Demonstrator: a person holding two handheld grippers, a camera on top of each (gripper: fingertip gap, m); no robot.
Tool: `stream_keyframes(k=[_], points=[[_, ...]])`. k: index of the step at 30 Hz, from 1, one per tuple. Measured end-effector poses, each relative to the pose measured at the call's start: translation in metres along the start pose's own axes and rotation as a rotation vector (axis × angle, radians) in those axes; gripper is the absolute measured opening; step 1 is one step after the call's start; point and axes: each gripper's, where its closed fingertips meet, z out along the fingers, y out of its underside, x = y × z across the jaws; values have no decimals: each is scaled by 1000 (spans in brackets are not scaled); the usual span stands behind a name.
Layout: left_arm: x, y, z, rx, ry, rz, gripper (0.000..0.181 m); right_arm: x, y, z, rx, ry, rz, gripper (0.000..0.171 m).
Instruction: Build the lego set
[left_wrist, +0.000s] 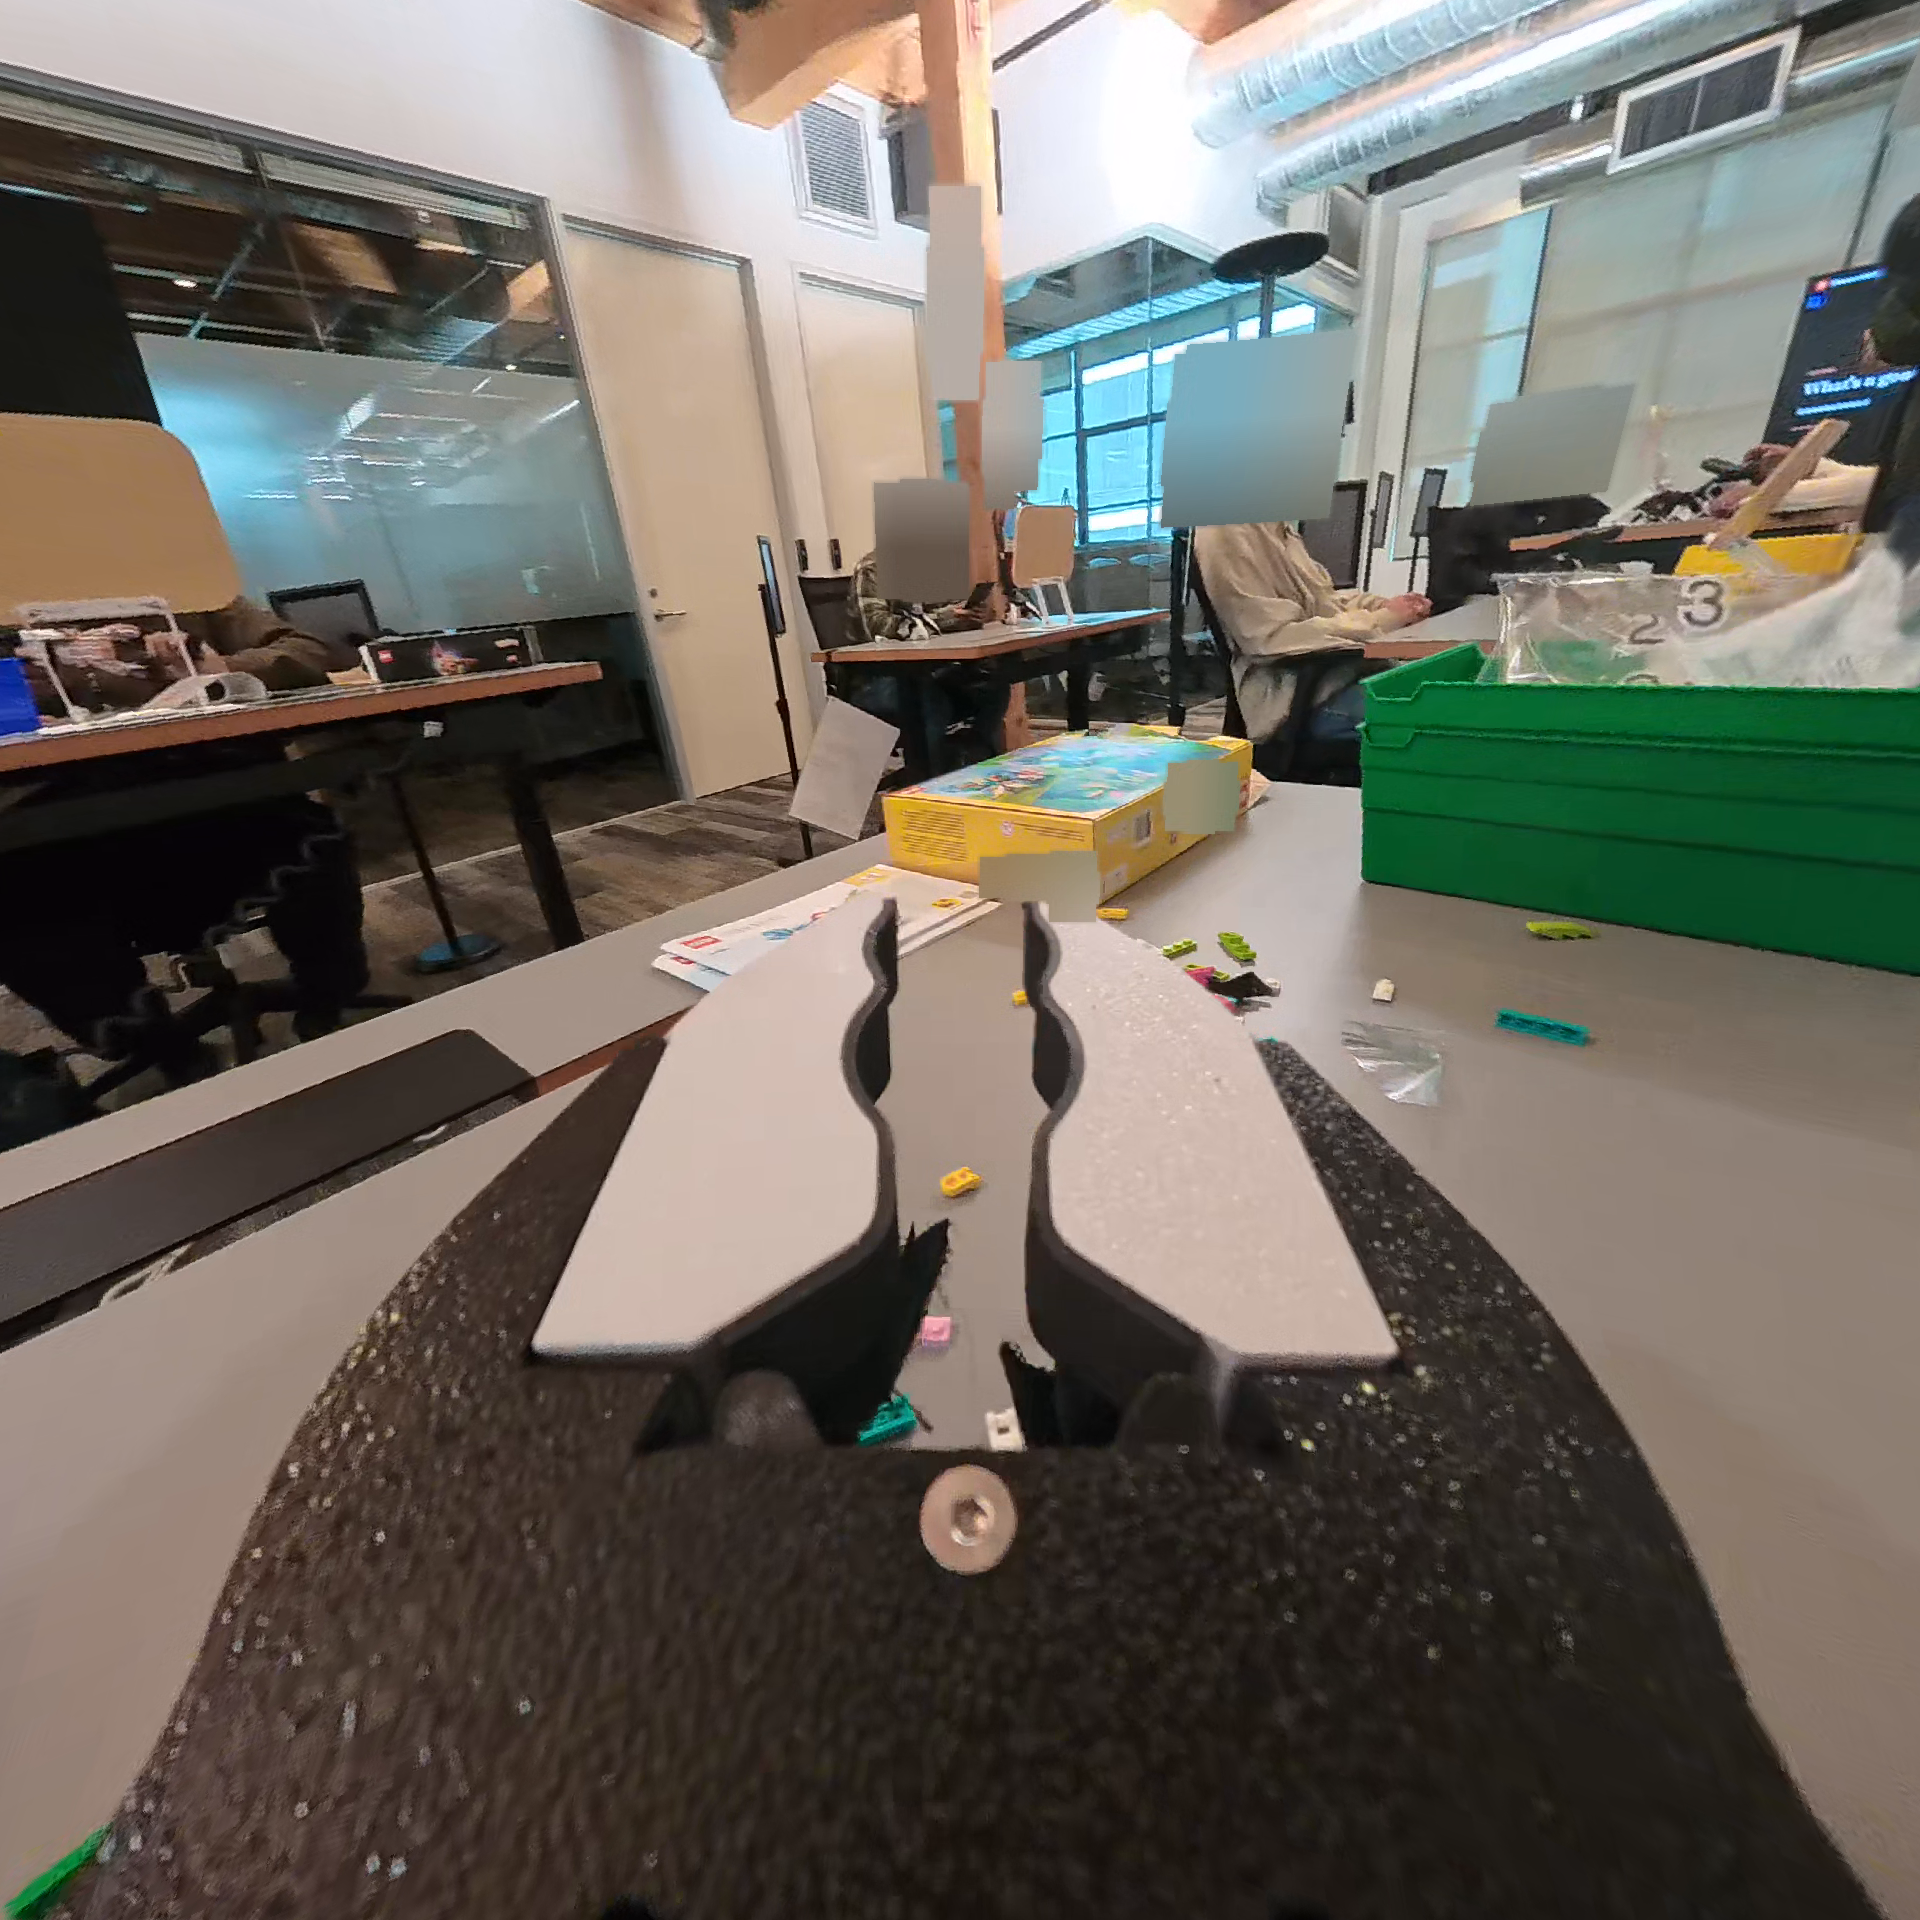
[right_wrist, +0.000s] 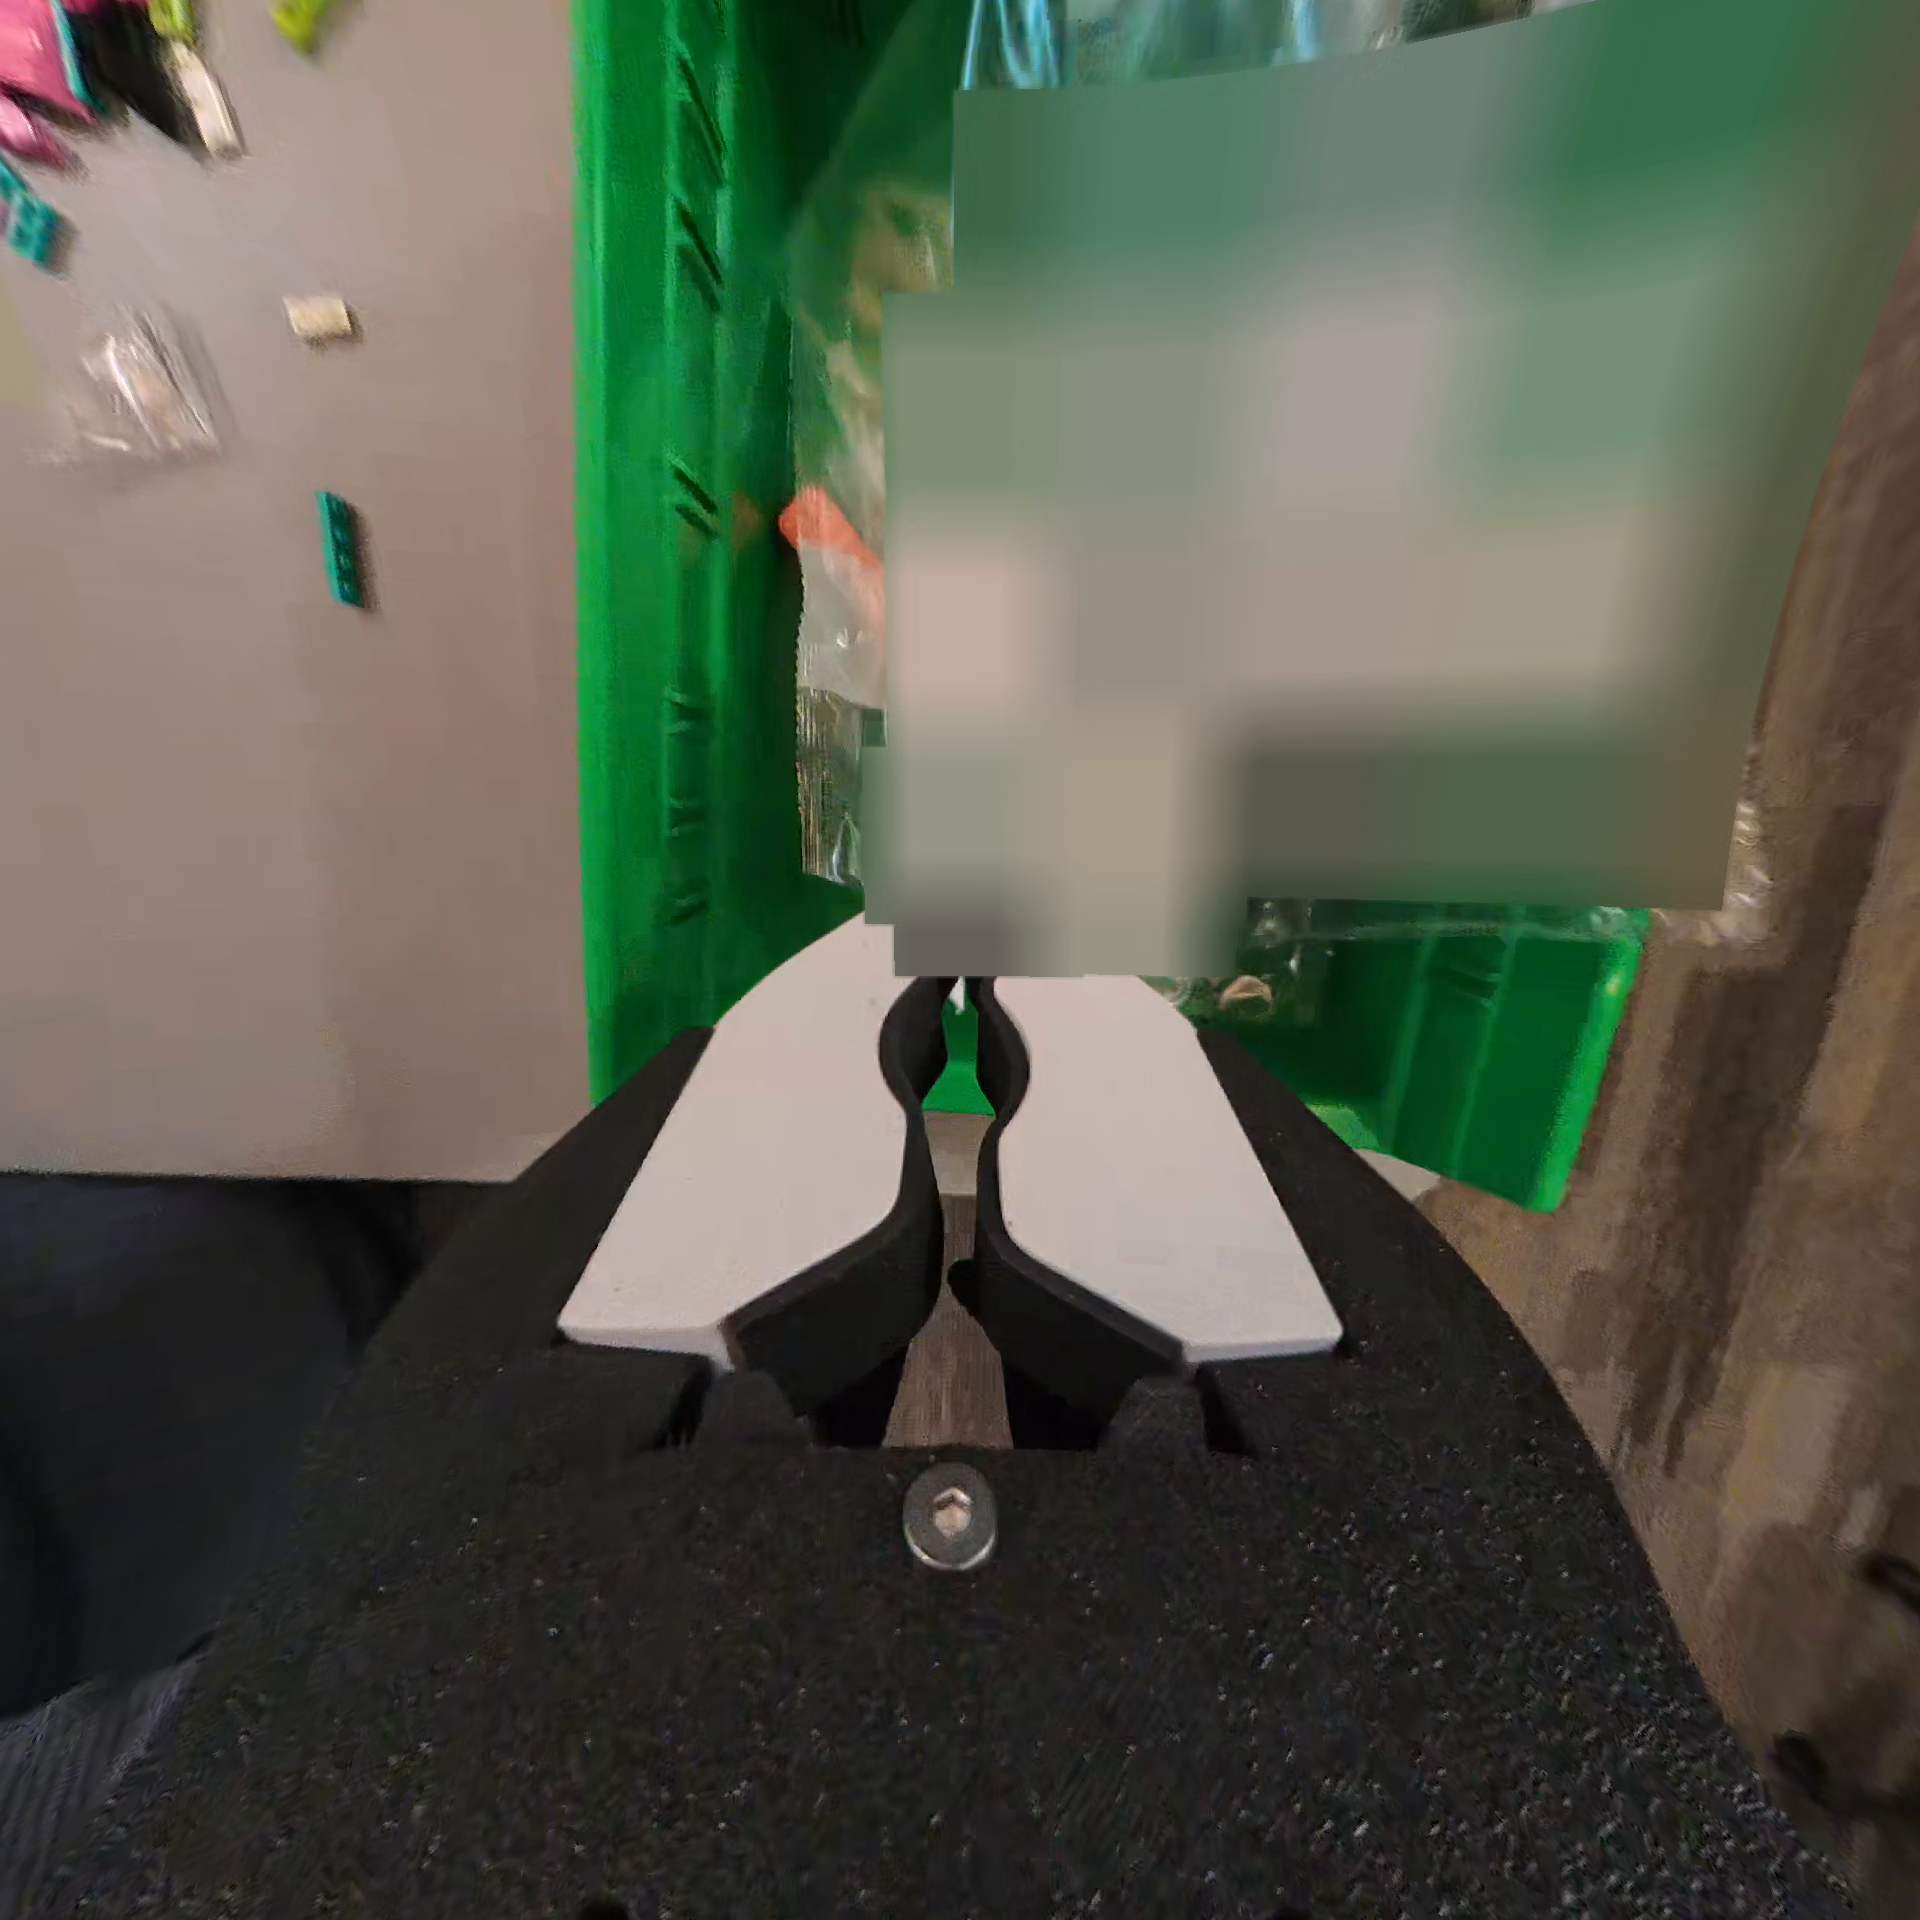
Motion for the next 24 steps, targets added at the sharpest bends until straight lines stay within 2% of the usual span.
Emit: stream_keyframes(k=[2, 4, 5, 6, 9, 12, 14, 16, 17, 20, 24], points=[[-4, -1, 0, -7, -17, -8, 22, -3, -2, 13, -39, -36, -34, 2], [-7, -1, 0, -25, -32, -12, 22, -3, -6, 19, -59, 2, -58, 28], [-10, -2, -1, -35, -41, -11, 23, 0, -8, 18, -59, 54, -78, 49], [-12, -3, -1, -40, -49, -10, 25, 5, -12, 13, -39, 125, -102, 61], [-22, -6, -3, -73, -89, -2, 34, 21, -35, -21, 132, 373, -132, 87], [-34, -5, -4, -155, -134, 3, 53, 7, -65, -76, 450, 570, -150, 99], [-38, 0, -1, -247, -159, 5, 75, -47, -89, -104, 742, 531, -224, 99], [-38, 5, 4, -337, -172, 7, 101, -123, -105, -116, 985, 341, -310, 102], [-37, 5, 6, -365, -182, 14, 111, -159, -108, -114, 1040, 252, -345, 107], [-37, 11, 9, -446, -224, 79, 128, -229, -111, -90, 1016, 190, -452, 128], [-28, 17, 11, -548, -273, 177, 138, -323, -105, -78, 1064, -52, -561, 134]])
